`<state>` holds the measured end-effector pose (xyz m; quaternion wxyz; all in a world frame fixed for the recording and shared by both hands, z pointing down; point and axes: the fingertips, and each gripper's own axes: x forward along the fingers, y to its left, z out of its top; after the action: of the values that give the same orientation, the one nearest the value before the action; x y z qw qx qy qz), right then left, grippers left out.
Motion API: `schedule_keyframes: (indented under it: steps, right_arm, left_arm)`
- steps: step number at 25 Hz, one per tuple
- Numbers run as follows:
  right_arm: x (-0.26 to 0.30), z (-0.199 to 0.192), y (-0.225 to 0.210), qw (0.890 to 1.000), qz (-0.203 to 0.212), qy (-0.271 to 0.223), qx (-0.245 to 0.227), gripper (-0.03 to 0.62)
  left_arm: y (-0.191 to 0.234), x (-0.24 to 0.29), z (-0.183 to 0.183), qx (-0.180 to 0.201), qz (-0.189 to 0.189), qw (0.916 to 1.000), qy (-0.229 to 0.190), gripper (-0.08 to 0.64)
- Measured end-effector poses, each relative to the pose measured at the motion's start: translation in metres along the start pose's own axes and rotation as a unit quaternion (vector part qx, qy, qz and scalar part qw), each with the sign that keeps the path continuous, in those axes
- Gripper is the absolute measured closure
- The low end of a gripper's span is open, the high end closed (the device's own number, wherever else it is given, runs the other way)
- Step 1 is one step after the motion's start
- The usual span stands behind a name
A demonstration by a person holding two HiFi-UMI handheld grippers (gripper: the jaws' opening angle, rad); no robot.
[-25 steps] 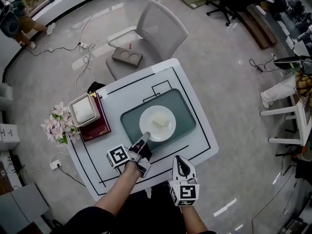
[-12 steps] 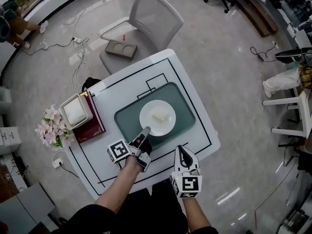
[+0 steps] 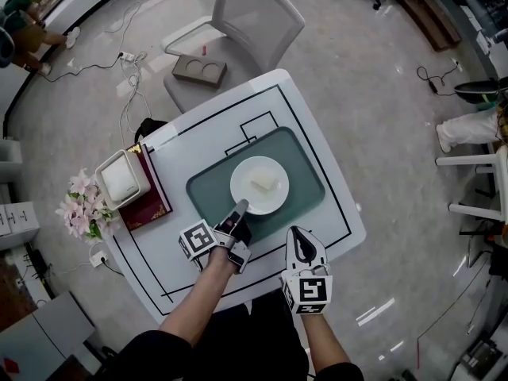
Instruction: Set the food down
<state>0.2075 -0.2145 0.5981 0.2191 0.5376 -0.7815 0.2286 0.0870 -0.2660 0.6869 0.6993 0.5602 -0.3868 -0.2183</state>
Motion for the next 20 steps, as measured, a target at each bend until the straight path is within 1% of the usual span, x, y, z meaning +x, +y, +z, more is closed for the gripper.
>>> schedule_keyframes:
  steps: [6, 10, 14, 19, 20]
  right_arm:
    - [0.001, -0.006, 0.000, 1.000, 0.006, 0.008, 0.001, 0.583]
    - [0.001, -0.012, 0.004, 1.000, 0.008, 0.013, 0.003, 0.583]
    - [-0.001, -0.017, 0.002, 1.000, 0.005, 0.017, 0.009, 0.583]
    - [-0.003, -0.022, 0.002, 1.000, 0.005, 0.018, 0.011, 0.583]
    - [-0.003, -0.022, 0.004, 1.000, 0.006, 0.018, 0.011, 0.583]
  left_arm:
    - [0.008, 0.004, -0.003, 0.001, 0.011, 0.9999, 0.008, 0.545]
    - [0.011, 0.005, -0.003, -0.001, 0.011, 0.9999, 0.009, 0.546]
    - [0.015, 0.007, -0.005, 0.002, 0.025, 0.9997, 0.007, 0.545]
    - [0.012, 0.007, -0.005, 0.019, 0.026, 0.9995, 0.003, 0.545]
    - [0.010, 0.007, -0.005, 0.026, 0.024, 0.9994, 0.002, 0.530]
